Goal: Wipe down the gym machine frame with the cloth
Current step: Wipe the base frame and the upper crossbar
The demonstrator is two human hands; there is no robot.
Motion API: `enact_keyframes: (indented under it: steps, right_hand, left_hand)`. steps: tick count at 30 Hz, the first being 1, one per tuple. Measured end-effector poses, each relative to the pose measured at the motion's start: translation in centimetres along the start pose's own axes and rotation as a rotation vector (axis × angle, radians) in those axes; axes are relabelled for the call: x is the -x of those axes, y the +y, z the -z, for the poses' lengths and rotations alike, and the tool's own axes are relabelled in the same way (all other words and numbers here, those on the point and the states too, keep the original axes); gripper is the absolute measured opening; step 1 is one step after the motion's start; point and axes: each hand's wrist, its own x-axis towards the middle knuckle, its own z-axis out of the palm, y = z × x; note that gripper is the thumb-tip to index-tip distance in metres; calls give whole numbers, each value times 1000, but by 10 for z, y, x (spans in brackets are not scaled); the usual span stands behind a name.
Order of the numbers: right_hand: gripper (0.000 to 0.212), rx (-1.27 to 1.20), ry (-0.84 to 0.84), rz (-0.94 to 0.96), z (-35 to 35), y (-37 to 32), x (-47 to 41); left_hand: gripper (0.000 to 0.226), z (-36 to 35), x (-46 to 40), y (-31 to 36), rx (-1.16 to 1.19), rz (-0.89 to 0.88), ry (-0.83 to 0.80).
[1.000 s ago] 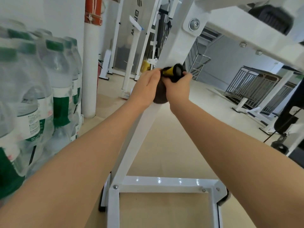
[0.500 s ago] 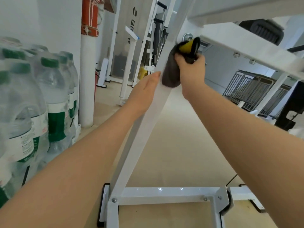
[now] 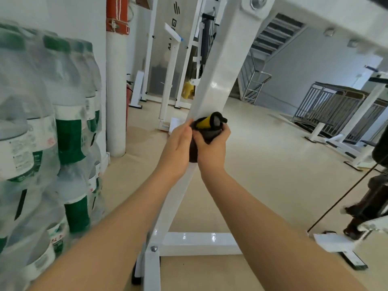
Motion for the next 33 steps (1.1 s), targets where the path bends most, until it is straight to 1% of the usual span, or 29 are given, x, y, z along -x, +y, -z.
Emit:
enact_keyframes:
  steps: [2, 4, 5, 7, 9, 10, 11, 14, 15, 18, 20, 22, 25, 27, 29, 33]
  right_hand:
    - [69, 15, -17, -25, -5, 30, 14]
    - [66, 30, -50, -78, -8, 64, 32]
    - [60, 38, -79, -134, -9, 81, 42]
    - [47, 70, -164, -328, -10, 115, 66]
    - [51, 130, -216, -522, -12, 141, 83]
    - [54, 154, -212, -559, -13, 149, 85]
    - [53, 168, -188, -550, -14, 150, 84]
    - [39, 167, -125, -414, -14, 133, 66]
    - [39, 170, -117, -364, -12, 123, 60]
    - [46, 178, -86, -224, -6, 88, 46]
    - [51, 185, -42, -163, -4, 60, 34]
    - [52, 174, 5, -117, 1, 26, 22]
    - [34, 209, 26, -35, 23, -18, 14]
    - [26, 285, -51, 70, 47, -40, 20]
    - [27, 324, -116, 124, 68, -60, 30]
    - [28, 308, -97, 104, 100, -92, 53]
  left_hand:
    - [38, -3, 18, -26, 80, 65, 39]
    - [42, -4, 34, -53, 85, 100, 54]
    - [48, -4, 41, -63, 70, 120, 58]
    - [59, -1, 50, -79, 12, 147, 39]
    - [55, 2, 52, -86, -48, 169, 8]
    - [53, 4, 51, -86, -62, 191, 7]
    - [54, 6, 49, -85, -57, 215, 12]
    - [60, 12, 47, -79, -13, 257, -24]
    - [59, 13, 48, -78, 0, 264, -40]
    - [48, 16, 52, -69, -12, 289, -54]
    - [47, 17, 54, -61, -35, 299, -75]
    - [49, 17, 54, -49, -78, 329, -98]
    - [60, 17, 50, -25, -120, 455, -124]
    - [66, 17, 48, -6, -156, 496, -156]
    - [64, 14, 49, 16, -171, 448, -154]
    - [47, 1, 53, 55, -137, 252, -85]
